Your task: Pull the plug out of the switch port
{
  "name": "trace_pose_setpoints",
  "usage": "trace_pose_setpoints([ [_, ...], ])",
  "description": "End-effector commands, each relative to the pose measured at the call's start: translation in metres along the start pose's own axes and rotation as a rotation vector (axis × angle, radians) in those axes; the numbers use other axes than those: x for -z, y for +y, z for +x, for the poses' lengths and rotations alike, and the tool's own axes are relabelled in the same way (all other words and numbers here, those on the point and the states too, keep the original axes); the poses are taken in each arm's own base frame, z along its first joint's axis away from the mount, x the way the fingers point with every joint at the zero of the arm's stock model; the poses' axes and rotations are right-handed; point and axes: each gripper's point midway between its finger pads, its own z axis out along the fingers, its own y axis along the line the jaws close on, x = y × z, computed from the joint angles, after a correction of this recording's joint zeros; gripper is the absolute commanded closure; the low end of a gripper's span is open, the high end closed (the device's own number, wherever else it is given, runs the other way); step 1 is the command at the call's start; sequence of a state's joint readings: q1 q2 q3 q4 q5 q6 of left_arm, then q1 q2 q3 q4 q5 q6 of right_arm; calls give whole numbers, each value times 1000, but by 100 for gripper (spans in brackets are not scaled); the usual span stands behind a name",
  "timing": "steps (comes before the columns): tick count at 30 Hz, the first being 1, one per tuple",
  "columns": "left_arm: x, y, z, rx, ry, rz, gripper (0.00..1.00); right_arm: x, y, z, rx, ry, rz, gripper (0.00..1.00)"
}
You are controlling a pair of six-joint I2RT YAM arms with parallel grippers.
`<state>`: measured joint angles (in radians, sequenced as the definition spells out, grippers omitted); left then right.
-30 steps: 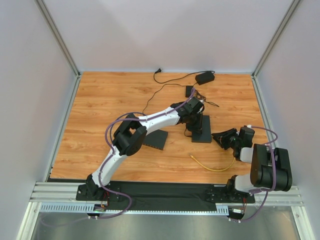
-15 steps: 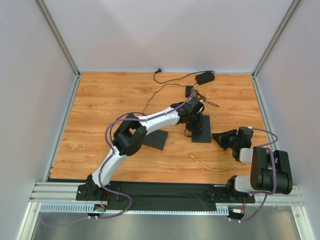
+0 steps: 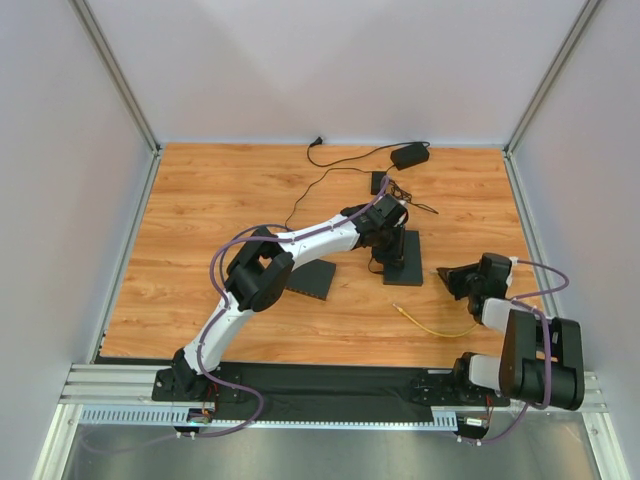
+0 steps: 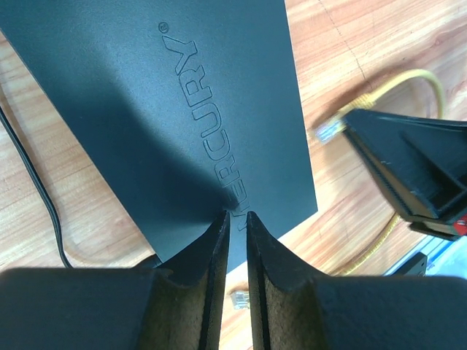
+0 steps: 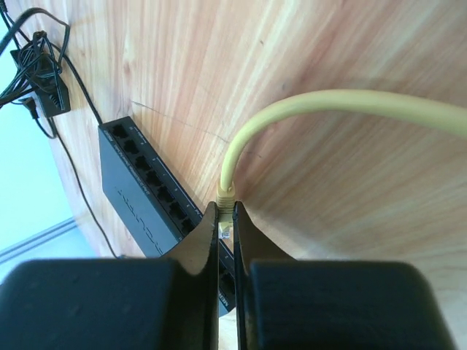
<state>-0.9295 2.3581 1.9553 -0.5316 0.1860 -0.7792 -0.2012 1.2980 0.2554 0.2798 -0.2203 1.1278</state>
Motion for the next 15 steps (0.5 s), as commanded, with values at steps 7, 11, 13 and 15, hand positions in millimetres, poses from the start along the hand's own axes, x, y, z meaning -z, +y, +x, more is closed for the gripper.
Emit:
trace_pose_setpoints([
  [7,22,13,12,-71,39,-93,68,44,46,-30,308,-122,-65,100],
  [11,68,-14,-15,-111,-55,-48,62,66,80,-33,402,-122,-120,100],
  [13,96,-23,-25,-133,-110,-41,60,75,92,-29,443,-109,-147,100],
  [15,115,-24,-27,-148,-138,-49,58,87,111,-26,505,-113,-169,100],
])
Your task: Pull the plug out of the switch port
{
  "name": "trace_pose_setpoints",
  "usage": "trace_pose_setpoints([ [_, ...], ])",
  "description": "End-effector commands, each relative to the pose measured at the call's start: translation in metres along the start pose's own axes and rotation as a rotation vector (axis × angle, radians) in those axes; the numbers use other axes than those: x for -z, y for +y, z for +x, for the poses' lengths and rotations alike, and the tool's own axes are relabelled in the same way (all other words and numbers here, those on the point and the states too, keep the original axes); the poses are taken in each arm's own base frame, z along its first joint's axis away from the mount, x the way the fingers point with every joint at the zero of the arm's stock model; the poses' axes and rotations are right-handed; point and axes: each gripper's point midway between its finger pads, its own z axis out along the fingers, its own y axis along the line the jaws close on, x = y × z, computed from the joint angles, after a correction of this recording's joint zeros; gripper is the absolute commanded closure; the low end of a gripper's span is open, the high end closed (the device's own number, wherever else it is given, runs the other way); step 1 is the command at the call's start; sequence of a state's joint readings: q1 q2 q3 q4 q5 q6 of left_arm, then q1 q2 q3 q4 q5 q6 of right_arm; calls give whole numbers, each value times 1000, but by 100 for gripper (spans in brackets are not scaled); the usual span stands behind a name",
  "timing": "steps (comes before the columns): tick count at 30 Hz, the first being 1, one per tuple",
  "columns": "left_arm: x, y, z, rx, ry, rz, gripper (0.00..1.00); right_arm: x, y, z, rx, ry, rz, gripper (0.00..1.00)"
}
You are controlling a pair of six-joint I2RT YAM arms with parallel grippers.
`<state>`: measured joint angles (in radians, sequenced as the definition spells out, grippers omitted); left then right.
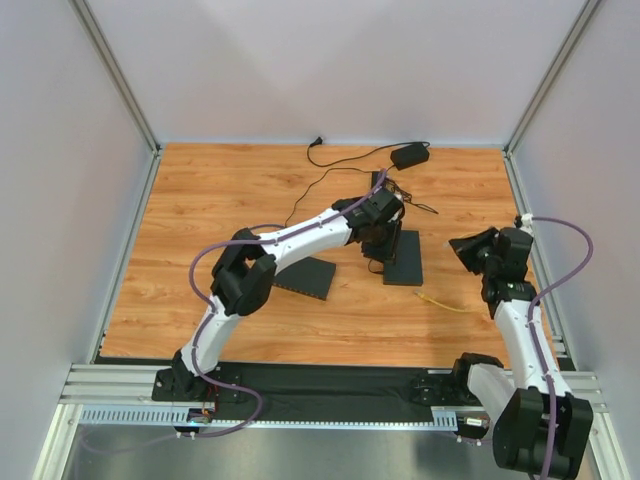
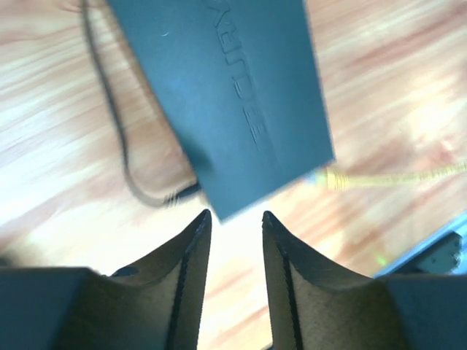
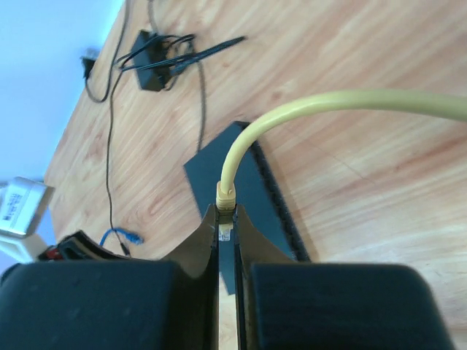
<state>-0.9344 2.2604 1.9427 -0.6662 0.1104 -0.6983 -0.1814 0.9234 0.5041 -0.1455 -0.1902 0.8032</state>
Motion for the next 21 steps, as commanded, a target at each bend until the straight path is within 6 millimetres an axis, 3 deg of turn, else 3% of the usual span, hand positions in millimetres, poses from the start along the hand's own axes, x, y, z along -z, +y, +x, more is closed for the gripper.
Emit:
trace_pose_setpoints([
  [1,87,-20,-34,-80,-162,20,57,20,33,-9,151,0,-44,100],
  [2,112,-24,-40,-88,-207,31,55,23,43,-3,174,21,-62,100],
  [3,119,-18,-35,-93,-207,17,54,29,62,-8,191,23,-108,100],
  [4,148,-18,-43,-101,-280,5,53,29,70,-7,213,37,-123,100],
  [5,160,-14,-44,-103,-304,-9,52,32,80,3,243,74,-139,100],
  [6,165,-2,-37,-103,-307,-40,51,40,109,-5,285,51,-181,100],
  [7,195,2,-42,-106,-380,-56,50,38,116,-2,344,66,-180,100],
  [8,208,8,-41,-105,-407,-76,47,44,132,9,394,100,-204,100],
  [9,213,21,-32,-108,-400,-117,47,44,141,6,431,84,-192,100],
  [10,238,30,-34,-110,-458,-148,46,47,169,-2,462,71,-228,100],
  [11,249,38,-31,-109,-472,-172,43,50,181,9,525,101,-248,100],
  [12,253,52,-20,-113,-456,-212,43,51,190,8,554,93,-245,100],
  [13,275,61,-19,-104,-502,-227,42,51,212,-3,575,53,-250,100],
  [15,286,79,-5,-93,-499,-259,42,56,238,8,641,70,-314,100],
  [16,308,85,-2,-76,-551,-261,41,53,259,13,668,85,-358,100],
  [18,321,100,10,-60,-570,-293,41,59,286,43,771,156,-451,100],
  [19,342,108,13,-36,-627,-311,41,44,290,63,813,205,-449,100],
  [20,350,117,19,-28,-634,-340,41,53,312,74,838,214,-510,100],
  [21,356,125,24,-22,-646,-366,41,51,318,87,847,248,-536,100],
])
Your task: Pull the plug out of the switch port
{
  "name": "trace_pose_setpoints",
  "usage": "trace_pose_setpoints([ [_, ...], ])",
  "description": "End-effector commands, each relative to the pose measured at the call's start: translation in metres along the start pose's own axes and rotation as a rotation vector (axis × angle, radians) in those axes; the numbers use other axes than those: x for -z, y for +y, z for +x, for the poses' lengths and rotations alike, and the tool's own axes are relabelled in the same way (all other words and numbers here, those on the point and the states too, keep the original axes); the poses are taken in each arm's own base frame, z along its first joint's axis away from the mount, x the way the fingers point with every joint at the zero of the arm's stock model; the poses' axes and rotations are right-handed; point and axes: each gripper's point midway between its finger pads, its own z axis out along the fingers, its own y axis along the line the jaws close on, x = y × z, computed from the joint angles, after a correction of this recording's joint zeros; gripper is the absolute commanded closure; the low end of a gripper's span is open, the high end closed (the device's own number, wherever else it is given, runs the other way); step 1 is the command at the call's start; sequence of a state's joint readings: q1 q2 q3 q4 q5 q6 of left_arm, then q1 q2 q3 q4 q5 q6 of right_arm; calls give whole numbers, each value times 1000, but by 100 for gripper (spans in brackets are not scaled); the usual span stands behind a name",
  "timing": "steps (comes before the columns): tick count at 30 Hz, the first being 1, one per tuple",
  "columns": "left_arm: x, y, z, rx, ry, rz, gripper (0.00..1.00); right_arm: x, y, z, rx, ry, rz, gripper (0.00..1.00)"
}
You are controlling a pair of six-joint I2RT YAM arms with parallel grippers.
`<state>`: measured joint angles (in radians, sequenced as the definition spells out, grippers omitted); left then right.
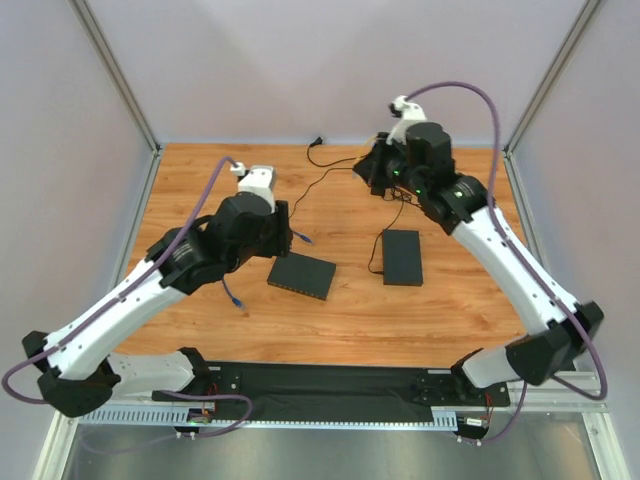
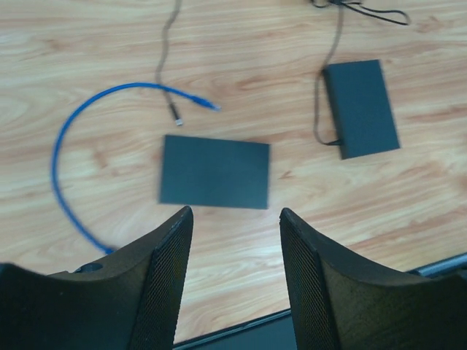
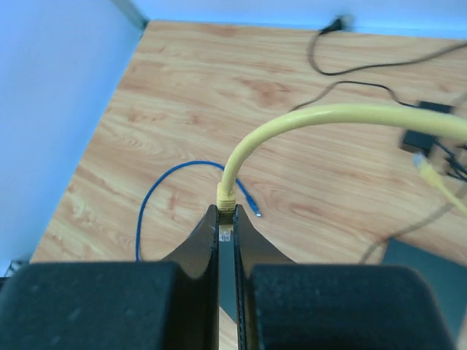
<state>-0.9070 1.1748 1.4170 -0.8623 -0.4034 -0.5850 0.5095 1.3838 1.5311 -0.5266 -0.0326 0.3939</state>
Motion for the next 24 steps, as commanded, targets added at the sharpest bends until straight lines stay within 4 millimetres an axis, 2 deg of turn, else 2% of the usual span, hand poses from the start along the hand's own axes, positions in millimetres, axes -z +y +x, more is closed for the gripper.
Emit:
trace_pose_setpoints([
  [1,37,52,-9,-3,-99,-159,40,-39,34,31,122,136,-90,100],
  [2,43,62,-5,-11,-93,-185,40,-45,53,29,119,138,-138,100],
  [3,50,68,-5,-6,-107,-198,40,-64,62,46,113,191,-178,100],
  [4,63,78,-8,13,-141,-212,40,-72,71,51,127,200,-200,100],
  [5,69,85,-5,14,-141,-223,39,-79,88,61,149,213,-240,100],
  [6,74,90,-2,20,-146,-225,39,-95,102,70,164,240,-273,100],
  [7,85,97,-3,38,-171,-223,39,-102,111,78,192,260,-294,100],
  [8,90,103,2,38,-166,-229,39,-104,128,94,218,306,-322,100],
  [9,94,107,5,51,-166,-234,39,-119,142,102,243,323,-346,100],
  [10,102,113,6,66,-183,-233,39,-124,152,109,264,333,-356,100],
  [11,106,118,11,65,-178,-242,39,-123,169,126,300,362,-383,100],
  [12,109,122,14,72,-180,-249,38,-134,181,134,314,368,-401,100],
  [14,115,128,19,78,-184,-249,38,-137,200,157,328,411,-448,100],
  [15,118,131,20,90,-188,-249,38,-146,204,177,324,452,-463,100],
  [16,121,132,21,97,-189,-245,38,-148,213,179,317,448,-485,100],
  [17,124,134,23,102,-190,-244,38,-148,221,189,303,466,-510,100],
  [18,127,135,23,113,-199,-233,38,-152,225,209,286,512,-537,100],
  [20,129,136,24,118,-205,-227,38,-149,241,229,244,557,-611,100],
  [21,130,136,24,117,-206,-227,38,-153,242,246,224,597,-627,99],
  [23,131,138,24,118,-210,-227,38,-150,254,261,171,640,-697,96],
  [24,130,138,24,117,-209,-230,37,-154,254,277,120,687,-694,95],
])
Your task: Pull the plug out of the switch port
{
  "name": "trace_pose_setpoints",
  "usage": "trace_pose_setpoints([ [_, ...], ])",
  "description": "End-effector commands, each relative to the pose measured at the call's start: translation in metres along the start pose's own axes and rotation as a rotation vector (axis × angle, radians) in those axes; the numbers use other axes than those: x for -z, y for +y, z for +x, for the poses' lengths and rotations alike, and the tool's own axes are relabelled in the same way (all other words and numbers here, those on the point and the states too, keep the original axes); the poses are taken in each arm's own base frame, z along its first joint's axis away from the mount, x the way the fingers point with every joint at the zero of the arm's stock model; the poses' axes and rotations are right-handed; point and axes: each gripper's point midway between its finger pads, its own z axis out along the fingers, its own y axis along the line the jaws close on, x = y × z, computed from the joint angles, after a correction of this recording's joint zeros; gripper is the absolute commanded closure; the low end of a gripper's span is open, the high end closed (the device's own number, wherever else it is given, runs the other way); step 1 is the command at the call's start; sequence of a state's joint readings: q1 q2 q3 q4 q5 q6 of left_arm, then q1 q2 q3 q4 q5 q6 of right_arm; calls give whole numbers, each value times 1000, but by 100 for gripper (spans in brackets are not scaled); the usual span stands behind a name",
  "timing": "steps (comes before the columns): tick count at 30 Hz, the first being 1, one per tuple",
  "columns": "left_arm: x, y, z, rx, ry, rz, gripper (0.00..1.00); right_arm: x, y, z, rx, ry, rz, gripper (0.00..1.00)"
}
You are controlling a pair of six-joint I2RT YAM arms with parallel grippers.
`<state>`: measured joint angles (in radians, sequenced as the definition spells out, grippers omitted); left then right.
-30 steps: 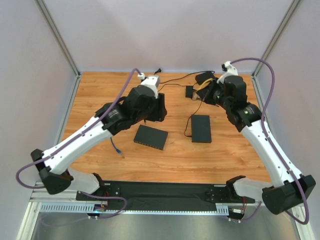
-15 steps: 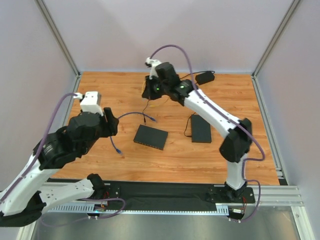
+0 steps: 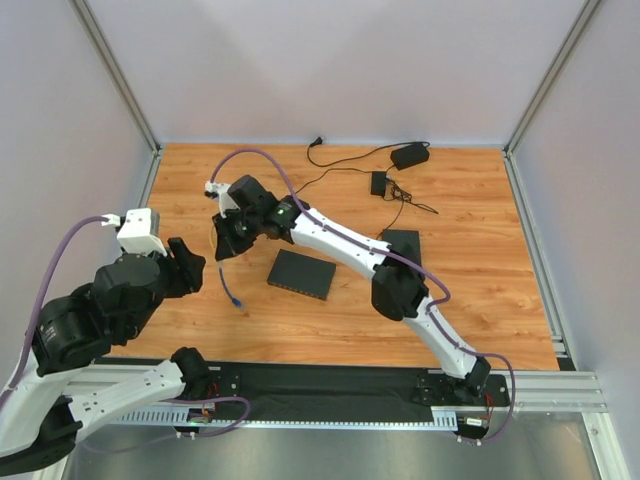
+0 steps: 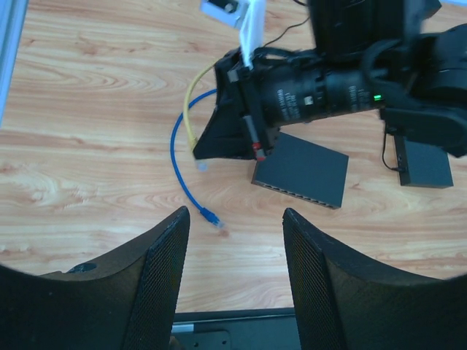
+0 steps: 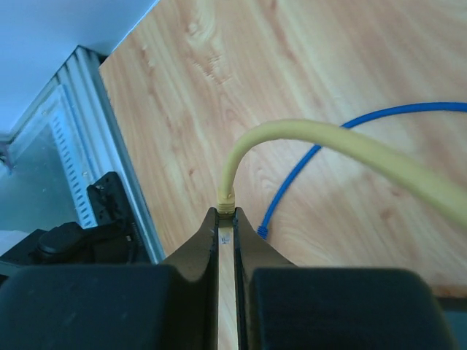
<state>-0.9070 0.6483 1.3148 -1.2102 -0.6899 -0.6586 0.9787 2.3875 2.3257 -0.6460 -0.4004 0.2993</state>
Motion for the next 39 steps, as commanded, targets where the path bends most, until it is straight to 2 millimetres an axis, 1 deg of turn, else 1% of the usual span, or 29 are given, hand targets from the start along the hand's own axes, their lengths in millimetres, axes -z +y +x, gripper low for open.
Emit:
trace_pose_setpoints([
  [1,-1,5,2,0,1,-24,37,-23,18,2,-107,10,-174,94],
  [2,-1,4,2,2,1,-20,38,-33,16,13,-137,37,-196,92],
  [7,-5,-4,5,6,12,0,37,-59,10,30,-305,78,-230,90],
  [8,-6,-4,6,5,16,1,38,-64,10,36,-332,96,-250,86],
  [10,-8,-6,9,0,27,2,37,-67,12,36,-378,95,-268,76],
  [12,-9,-8,10,-2,35,1,37,-66,13,37,-394,99,-279,71],
  [15,-10,-10,11,-5,43,5,37,-58,22,34,-411,109,-303,59],
  [16,-11,-10,11,-5,42,4,37,-57,21,39,-424,125,-298,54],
  [17,-11,-11,10,-7,41,5,37,-47,28,32,-419,114,-306,53],
  [18,-12,-12,11,-9,43,3,37,-43,30,32,-420,115,-305,52],
  [19,-13,-13,10,-7,39,6,37,-41,28,42,-437,139,-291,51],
  [20,-13,-14,9,-8,38,9,37,-28,36,36,-417,132,-300,50],
  [22,-14,-18,7,-8,38,14,37,-18,35,57,-434,194,-276,50],
  [23,-15,-19,6,-8,38,16,37,-2,43,55,-405,197,-294,49],
  [25,-15,-22,3,-6,34,25,37,12,46,68,-391,235,-291,49],
  [26,-15,-23,2,-5,30,27,37,26,48,80,-387,256,-279,49],
  [27,-15,-25,0,0,24,33,37,34,47,85,-356,253,-276,49],
  [28,-15,-26,0,1,22,37,38,51,52,80,-333,222,-267,48],
  [29,-16,-27,-1,2,20,40,37,55,46,99,-349,252,-247,48],
  [30,-18,-29,-1,3,19,42,38,62,46,102,-335,242,-247,47],
  [31,-19,-31,-1,10,16,45,38,77,51,97,-314,214,-252,46],
  [32,-21,-35,-1,9,22,55,38,80,46,114,-327,239,-232,46],
  [33,-22,-40,-2,17,17,71,38,87,42,116,-329,234,-213,46],
  [34,-23,-43,-2,17,20,82,38,104,42,108,-315,192,-203,46],
  [35,-25,-50,0,15,34,103,38,107,26,124,-338,199,-139,46],
  [36,-27,-57,-3,27,27,124,38,115,18,127,-342,184,-96,46],
  [37,-29,-62,-1,24,33,138,38,134,-3,117,-327,107,9,46],
  [38,-30,-71,1,24,52,174,39,143,-19,120,-339,90,81,47],
  [39,-33,-81,0,37,48,206,39,154,-40,137,-374,113,170,47],
])
